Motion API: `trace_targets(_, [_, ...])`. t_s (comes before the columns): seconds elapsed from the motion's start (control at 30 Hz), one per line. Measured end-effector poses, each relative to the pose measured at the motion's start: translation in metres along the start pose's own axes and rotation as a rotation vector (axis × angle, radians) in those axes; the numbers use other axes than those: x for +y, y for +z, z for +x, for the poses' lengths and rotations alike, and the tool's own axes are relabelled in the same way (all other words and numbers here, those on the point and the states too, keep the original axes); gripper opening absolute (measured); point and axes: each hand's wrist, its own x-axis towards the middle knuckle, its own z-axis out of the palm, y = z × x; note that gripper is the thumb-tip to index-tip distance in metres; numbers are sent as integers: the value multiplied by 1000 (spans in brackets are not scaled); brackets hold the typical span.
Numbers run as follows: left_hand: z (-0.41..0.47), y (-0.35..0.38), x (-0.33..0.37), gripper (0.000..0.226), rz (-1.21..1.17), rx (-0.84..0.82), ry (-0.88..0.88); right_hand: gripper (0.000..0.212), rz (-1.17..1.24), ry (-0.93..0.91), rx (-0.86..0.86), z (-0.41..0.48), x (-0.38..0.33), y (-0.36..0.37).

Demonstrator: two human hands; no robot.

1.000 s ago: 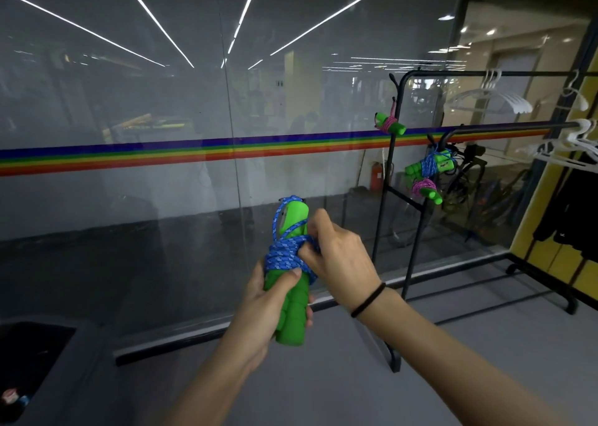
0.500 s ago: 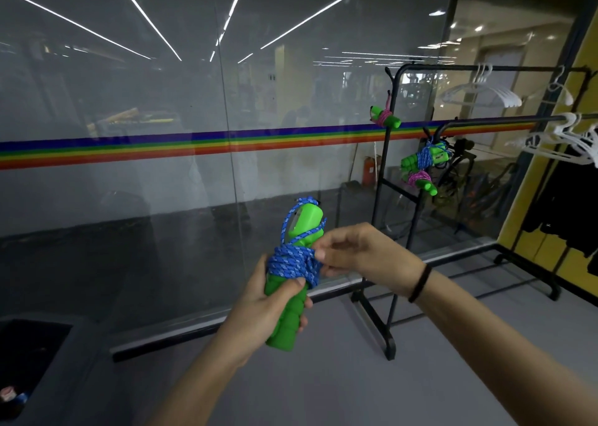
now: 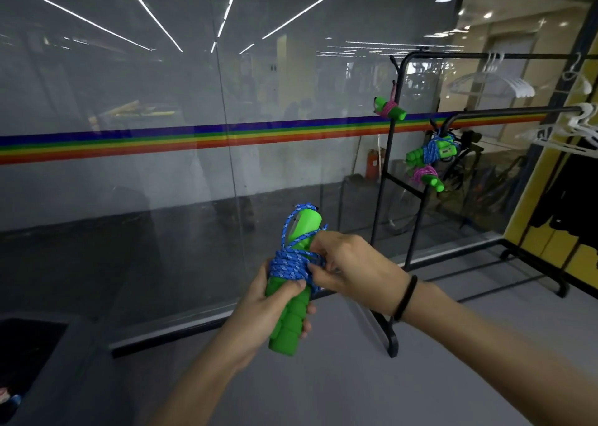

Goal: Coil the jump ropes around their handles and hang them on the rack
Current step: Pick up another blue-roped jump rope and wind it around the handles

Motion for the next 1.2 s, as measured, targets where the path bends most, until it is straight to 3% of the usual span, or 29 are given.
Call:
trace_targets(0.17, [25, 7, 2, 24, -42, 54, 31, 21, 1, -33, 161, 16, 24, 10])
trace_targets(0.4, [66, 16, 8, 24, -75, 18, -14, 13, 235, -74, 170, 34, 69, -12])
trace_targets(0.67, [117, 45, 12, 28, -131, 69, -60, 9, 267, -35, 294, 52, 112, -23])
trace_targets(0.87, [141, 58, 7, 26, -76, 67, -63, 11, 379, 140, 81, 67, 144, -35])
trace_targets(1.03, [156, 69, 1, 23, -42, 80, -46, 18, 405, 145, -117, 77, 168, -42])
trace_targets(1.1, [163, 73, -1, 23, -60, 102, -43, 22, 312, 69, -37, 77, 171, -37])
trace_targets(1.2, [172, 76, -1, 26, -111, 152, -35, 9, 235, -75, 181, 76, 175, -26])
